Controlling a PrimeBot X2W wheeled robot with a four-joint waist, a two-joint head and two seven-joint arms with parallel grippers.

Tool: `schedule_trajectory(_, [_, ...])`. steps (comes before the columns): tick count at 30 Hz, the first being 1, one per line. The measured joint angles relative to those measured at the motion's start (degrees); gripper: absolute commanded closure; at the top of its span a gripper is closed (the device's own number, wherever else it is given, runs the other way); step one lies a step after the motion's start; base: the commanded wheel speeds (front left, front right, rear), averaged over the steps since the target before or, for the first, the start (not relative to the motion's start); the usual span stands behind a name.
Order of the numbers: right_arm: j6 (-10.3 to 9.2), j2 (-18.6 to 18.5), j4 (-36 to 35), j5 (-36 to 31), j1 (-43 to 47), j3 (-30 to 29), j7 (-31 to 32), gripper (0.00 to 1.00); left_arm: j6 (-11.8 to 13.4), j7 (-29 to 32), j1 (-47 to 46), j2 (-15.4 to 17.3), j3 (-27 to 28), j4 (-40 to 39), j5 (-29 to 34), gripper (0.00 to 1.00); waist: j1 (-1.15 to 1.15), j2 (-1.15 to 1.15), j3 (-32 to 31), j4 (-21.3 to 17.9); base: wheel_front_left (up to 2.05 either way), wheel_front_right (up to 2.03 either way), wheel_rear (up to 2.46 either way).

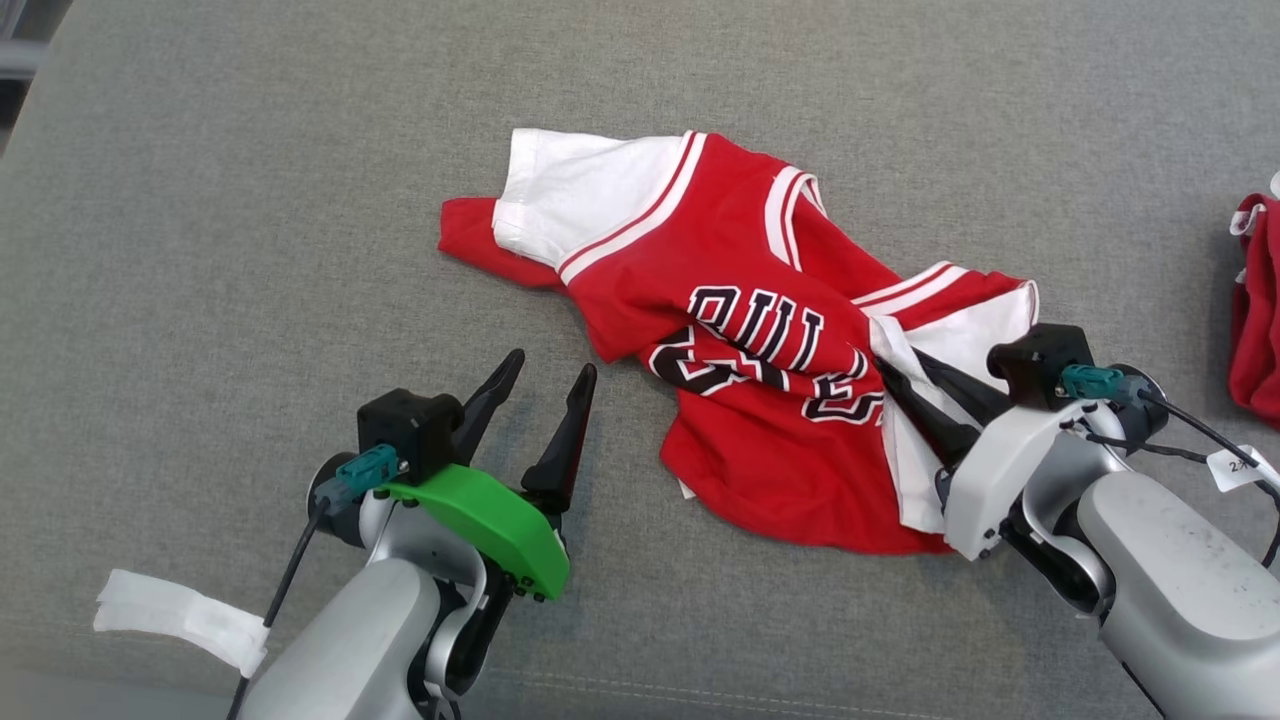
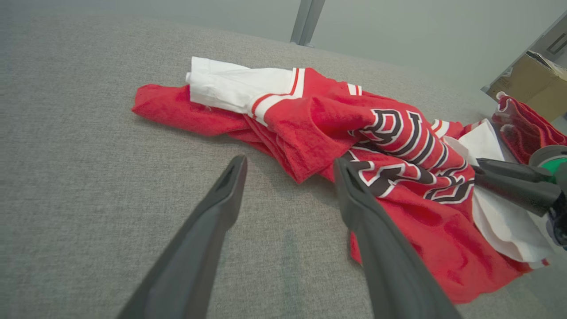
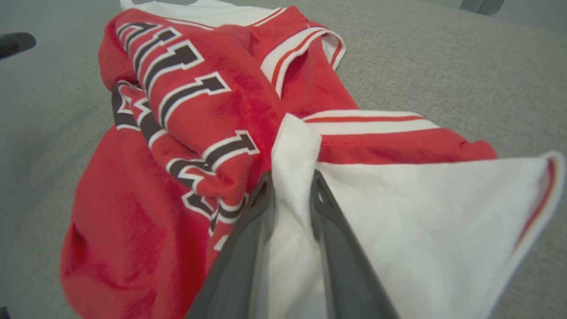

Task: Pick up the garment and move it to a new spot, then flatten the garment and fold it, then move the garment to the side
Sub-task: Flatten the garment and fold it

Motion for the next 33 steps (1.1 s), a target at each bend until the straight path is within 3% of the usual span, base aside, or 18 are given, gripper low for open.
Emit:
schedule_trajectory(2, [0.0, 0.0, 0.1, 0.0, -0.3, 0.1, 0.0, 0.79, 0.0, 0.0, 0.0, 0.0, 0.0, 0.0, 0.0, 0.0, 0.0, 0.0, -0.1, 0.1, 0.0, 0.0, 0.0])
schedule_trajectory(7, [0.0, 0.0, 0.0, 0.0, -0.6, -0.2, -0.1, 0.78, 0.0, 0.0, 0.0, 0.0, 0.1, 0.2, 0.0, 0.0, 0.0, 0.0, -0.2, 0.0, 0.0, 0.0, 0.0])
schedule_trajectory(12, [0.0, -0.5, -1.3, 0.7, -0.6, -1.8, -1.2, 1.0, 0.0, -0.5, 0.1, 0.2, 0.7, 0.3, 0.0, 0.0, 0.0, 0.0, -0.5, -0.5, 0.0, 0.0, 0.0])
schedule_trajectory(22, [-0.53, -1.8, -8.1, 6.2, -0.3, -7.5, -3.9, 1.0, 0.1, -0.8, 1.6, 0.4, 1.6, 0.4, 0.0, 0.0, 0.0, 0.0, -1.5, -3.4, 0.0, 0.0, 0.0])
schedule_trajectory(28, [0.04, -1.3, -17.4, 11.3, -0.4, -8.5, -4.1, 1.0, 0.0, 0.1, 1.6, 0.0, 0.0, 0.6, -0.2, 0.0, 0.0, 0.0, -2.4, -4.8, 0.0, 0.0, 0.0])
schedule_trajectory(33, [0.07, -3.2, -24.1, 12.6, -2.0, -8.4, -2.2, 1.0, -1.1, 1.8, 2.1, -1.2, -2.7, 1.3, -1.2, 0.0, 0.0, 0.0, -3.2, -4.9, 0.0, 0.0, 0.0])
